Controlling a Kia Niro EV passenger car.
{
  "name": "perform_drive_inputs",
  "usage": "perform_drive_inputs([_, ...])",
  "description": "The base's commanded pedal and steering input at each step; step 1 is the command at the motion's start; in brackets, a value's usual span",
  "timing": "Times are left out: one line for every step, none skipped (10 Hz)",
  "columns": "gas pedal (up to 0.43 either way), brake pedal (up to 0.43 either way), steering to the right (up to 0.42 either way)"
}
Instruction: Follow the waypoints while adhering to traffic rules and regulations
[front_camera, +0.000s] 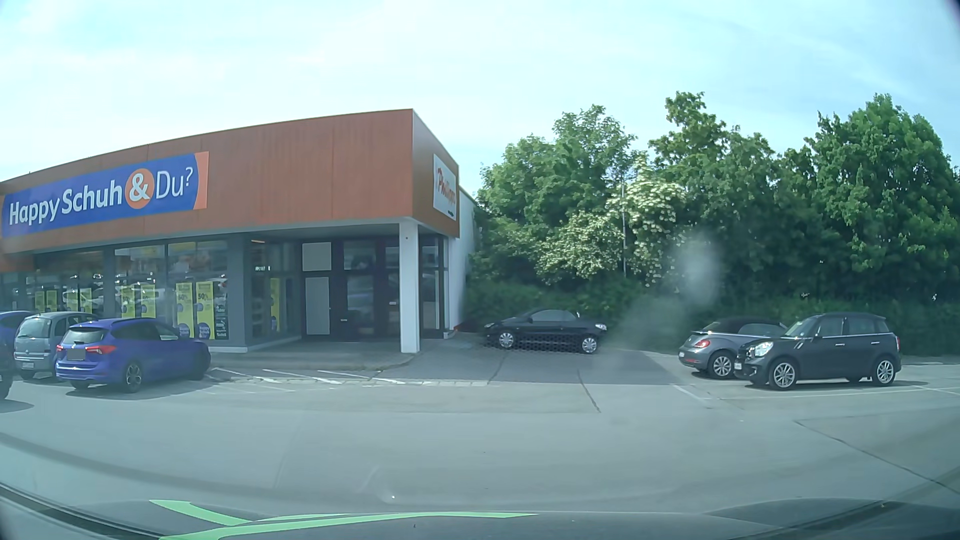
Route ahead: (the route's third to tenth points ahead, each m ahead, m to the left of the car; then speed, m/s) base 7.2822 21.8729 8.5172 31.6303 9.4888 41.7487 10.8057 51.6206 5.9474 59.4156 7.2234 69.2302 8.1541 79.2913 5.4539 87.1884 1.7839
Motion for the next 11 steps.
perform_drive_inputs([0.0, 0.0, -0.362])
perform_drive_inputs([0.0, 0.0, -0.38])
perform_drive_inputs([0.0, 0.0, -0.394])
perform_drive_inputs([0.0, 0.0, -0.407])
perform_drive_inputs([0.0, 0.0, -0.422])
perform_drive_inputs([0.0, 0.0, -0.441])
perform_drive_inputs([0.0, 0.0, -0.456])
perform_drive_inputs([0.0, 0.0, -0.469])
perform_drive_inputs([0.0, 0.0, -0.483])
perform_drive_inputs([0.0, 0.0, -0.489])
perform_drive_inputs([0.0, 0.0, -0.493])
